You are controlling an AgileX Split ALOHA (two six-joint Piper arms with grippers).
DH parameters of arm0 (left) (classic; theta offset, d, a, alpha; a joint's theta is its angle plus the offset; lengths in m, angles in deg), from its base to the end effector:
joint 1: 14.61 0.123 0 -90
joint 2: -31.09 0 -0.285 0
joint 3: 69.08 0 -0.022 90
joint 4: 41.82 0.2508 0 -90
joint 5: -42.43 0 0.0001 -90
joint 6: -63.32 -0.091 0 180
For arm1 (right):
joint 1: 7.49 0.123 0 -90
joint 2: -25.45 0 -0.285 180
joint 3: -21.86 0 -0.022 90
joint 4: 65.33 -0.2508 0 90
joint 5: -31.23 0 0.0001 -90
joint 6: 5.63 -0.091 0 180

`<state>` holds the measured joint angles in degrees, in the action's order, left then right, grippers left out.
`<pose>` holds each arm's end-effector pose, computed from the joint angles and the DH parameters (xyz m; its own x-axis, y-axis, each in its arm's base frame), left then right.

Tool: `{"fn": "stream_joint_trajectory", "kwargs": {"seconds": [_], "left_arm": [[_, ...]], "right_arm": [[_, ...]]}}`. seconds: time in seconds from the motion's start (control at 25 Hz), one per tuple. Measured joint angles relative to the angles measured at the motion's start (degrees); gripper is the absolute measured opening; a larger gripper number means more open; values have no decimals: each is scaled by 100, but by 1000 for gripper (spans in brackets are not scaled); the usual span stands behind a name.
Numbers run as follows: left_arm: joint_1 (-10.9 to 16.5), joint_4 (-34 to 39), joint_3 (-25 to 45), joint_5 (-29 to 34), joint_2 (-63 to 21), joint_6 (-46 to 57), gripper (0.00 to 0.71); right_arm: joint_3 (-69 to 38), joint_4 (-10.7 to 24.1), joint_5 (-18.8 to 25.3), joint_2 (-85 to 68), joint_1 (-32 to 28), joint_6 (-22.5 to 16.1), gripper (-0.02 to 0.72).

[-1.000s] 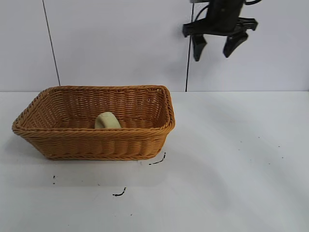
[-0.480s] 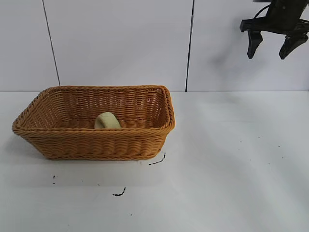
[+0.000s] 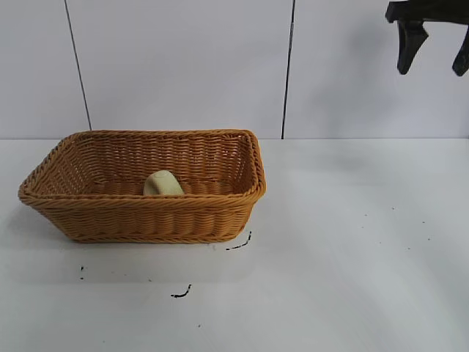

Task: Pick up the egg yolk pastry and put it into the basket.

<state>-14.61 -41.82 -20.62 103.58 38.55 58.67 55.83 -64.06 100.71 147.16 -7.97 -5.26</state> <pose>-0.0062 0.0000 0.2773 -0.4536 0.0811 -0.8875 0.0369 0.9967 0.0722 0.4346 -0.0055 0.3134 -0.9221 -0.0065 -0.3870 0.0033 0.9997 -0.0246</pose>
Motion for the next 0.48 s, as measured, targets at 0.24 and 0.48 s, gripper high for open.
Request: {"fn": "stream_joint_trajectory", "kwargs": {"seconds": [0.24,0.48], "left_arm": [[0,0,0,0,0,0,697],[0,0,0,0,0,0,697]], "right_arm": [[-1749,-15,9,-1992,0,0,562],[-3323,-45,16,-3943,0,0,561]]}}
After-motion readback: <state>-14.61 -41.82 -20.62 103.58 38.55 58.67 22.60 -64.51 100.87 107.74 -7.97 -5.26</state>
